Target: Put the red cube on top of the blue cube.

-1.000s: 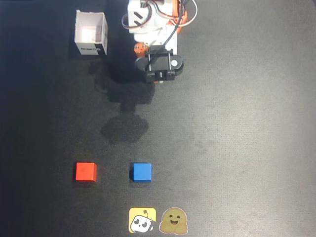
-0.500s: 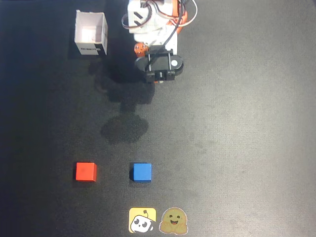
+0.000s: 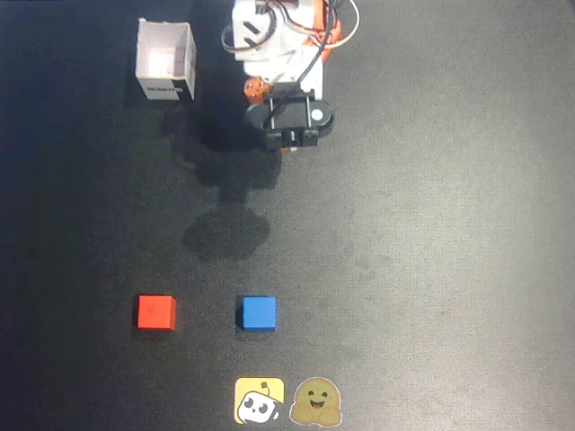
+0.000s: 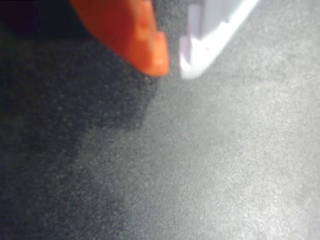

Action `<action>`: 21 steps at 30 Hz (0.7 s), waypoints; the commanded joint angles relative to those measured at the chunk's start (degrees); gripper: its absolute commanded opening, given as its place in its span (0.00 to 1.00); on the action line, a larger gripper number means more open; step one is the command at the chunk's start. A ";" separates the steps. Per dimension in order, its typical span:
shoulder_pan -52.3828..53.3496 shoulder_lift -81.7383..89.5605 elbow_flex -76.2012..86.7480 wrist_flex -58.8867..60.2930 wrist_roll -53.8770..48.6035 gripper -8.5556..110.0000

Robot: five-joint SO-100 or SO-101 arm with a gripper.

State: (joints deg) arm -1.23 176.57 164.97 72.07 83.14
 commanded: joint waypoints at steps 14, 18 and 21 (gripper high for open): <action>7.38 -43.51 -40.34 4.04 0.18 0.08; 11.25 -54.93 -51.59 3.78 0.09 0.08; 14.33 -63.28 -59.41 3.43 0.44 0.08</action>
State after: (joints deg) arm 10.63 119.27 114.17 75.85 83.06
